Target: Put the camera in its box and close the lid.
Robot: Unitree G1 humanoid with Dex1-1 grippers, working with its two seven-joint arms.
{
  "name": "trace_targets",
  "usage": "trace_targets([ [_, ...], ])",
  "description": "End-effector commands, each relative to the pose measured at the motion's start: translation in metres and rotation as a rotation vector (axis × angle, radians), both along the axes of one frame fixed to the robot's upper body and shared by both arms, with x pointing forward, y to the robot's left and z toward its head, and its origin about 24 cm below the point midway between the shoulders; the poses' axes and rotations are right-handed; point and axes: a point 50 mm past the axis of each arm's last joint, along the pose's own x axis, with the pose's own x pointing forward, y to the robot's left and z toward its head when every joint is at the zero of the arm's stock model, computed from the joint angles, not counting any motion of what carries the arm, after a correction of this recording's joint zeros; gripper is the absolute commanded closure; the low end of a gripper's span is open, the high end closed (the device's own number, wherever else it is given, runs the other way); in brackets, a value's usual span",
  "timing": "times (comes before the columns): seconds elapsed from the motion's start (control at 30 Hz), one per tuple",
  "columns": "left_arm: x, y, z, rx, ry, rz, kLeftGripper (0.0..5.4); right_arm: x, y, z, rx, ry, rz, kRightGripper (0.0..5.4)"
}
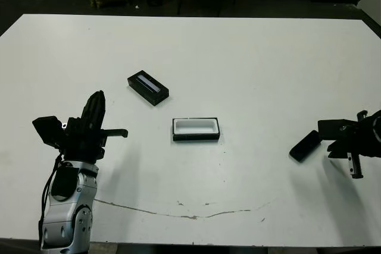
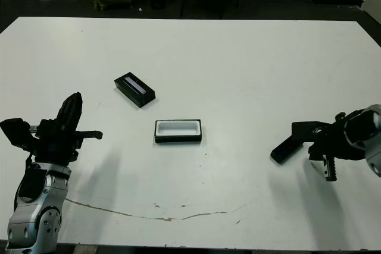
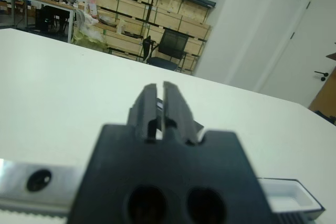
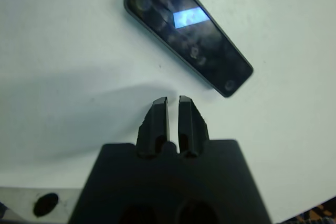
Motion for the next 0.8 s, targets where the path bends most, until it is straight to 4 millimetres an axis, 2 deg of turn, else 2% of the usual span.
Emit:
trace_targets([
  [0.03, -0.003, 0.002, -0.008, 0.005, 0.048, 0.005, 5.4, 0.004, 0.001, -0.003, 0.028, 0.003, 0.004, 5.39],
  [0.37, -0.003, 0.002, -0.008, 0.009, 0.049, -0.001, 5.4, 0.009, 0.005, -0.007, 0.042, -0.003, 0.026, 5.39],
  [0.8, -0.004, 0.001, -0.008, 0.005, 0.051, 0.001, 5.4, 0.018, 0.001, -0.019, 0.077, -0.031, 0.019, 5.39],
])
